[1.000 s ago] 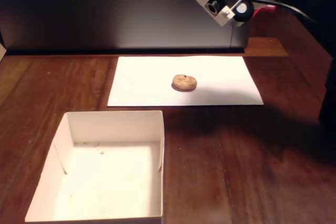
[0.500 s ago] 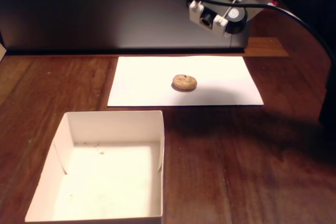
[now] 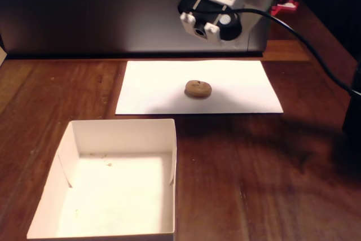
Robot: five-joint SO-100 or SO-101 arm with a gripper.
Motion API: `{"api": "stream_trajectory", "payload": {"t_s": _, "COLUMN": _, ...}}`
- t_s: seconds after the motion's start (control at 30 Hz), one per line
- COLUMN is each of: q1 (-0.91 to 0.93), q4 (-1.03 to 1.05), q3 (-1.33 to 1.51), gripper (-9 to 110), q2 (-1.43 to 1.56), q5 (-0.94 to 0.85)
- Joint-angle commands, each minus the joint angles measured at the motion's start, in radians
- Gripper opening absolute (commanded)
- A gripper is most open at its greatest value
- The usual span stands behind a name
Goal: Grasp a mini cookies block and put it in the white box.
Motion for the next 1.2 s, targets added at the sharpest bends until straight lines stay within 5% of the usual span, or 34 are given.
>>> {"api": "stream_trajectory", "payload": {"t_s": 0.0, "q1": -0.012, "q4": 0.037, "q3": -0.204, "gripper": 9, "q2": -0.034, "q5": 0.015}}
{"api": "stream_trajectory", "payload": {"t_s": 0.6, "q1": -0.058, "q4": -0.008, "q3": -0.245, "gripper": 31, "q2": -0.238, "q5": 0.058}}
{"api": "stream_trajectory", "payload": {"t_s": 1.17, "q1": -0.048, "q4": -0.172, "q3": -0.034, "gripper": 34, "q2": -0.219, "q5": 0.071}}
